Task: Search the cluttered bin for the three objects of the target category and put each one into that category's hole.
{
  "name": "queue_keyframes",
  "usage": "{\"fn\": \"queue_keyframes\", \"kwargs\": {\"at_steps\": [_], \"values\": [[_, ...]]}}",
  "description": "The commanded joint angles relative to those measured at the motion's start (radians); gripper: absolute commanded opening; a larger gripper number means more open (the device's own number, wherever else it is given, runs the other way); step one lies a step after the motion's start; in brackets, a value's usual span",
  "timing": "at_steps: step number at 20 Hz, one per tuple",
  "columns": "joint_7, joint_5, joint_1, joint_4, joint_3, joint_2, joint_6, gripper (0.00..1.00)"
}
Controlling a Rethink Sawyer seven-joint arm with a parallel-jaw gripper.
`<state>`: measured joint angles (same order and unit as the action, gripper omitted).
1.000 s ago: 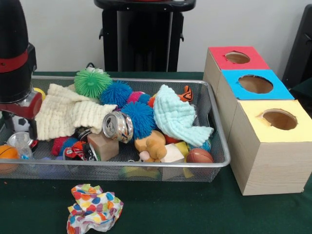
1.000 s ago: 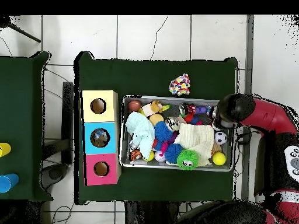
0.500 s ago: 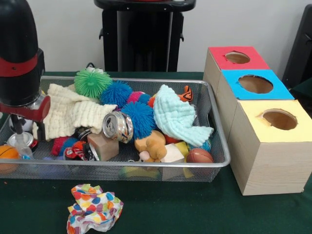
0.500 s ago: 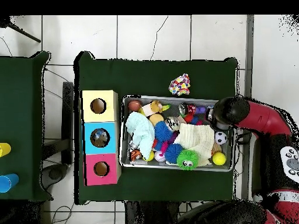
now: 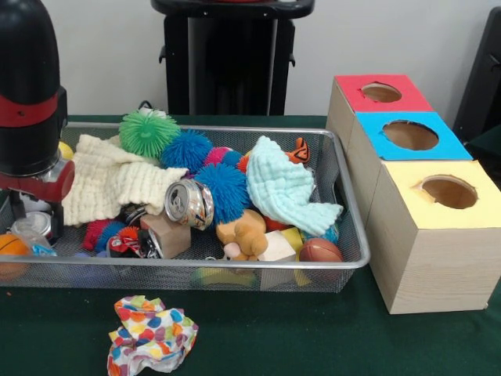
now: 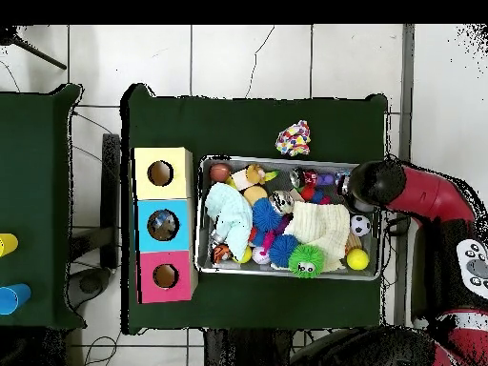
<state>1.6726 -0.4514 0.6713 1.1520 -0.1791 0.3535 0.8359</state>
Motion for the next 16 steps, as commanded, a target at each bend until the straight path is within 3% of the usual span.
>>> {"fn": "queue_keyframes", "kwargs": {"at_steps": [1, 16], "values": [[-0.148, -0.064, 0.021, 0.033, -0.059, -0.060, -0.068, 1.00], [-0.112, -0.036, 0.016, 0.096, -0.051, -0.022, -0.038, 1.00]]}}
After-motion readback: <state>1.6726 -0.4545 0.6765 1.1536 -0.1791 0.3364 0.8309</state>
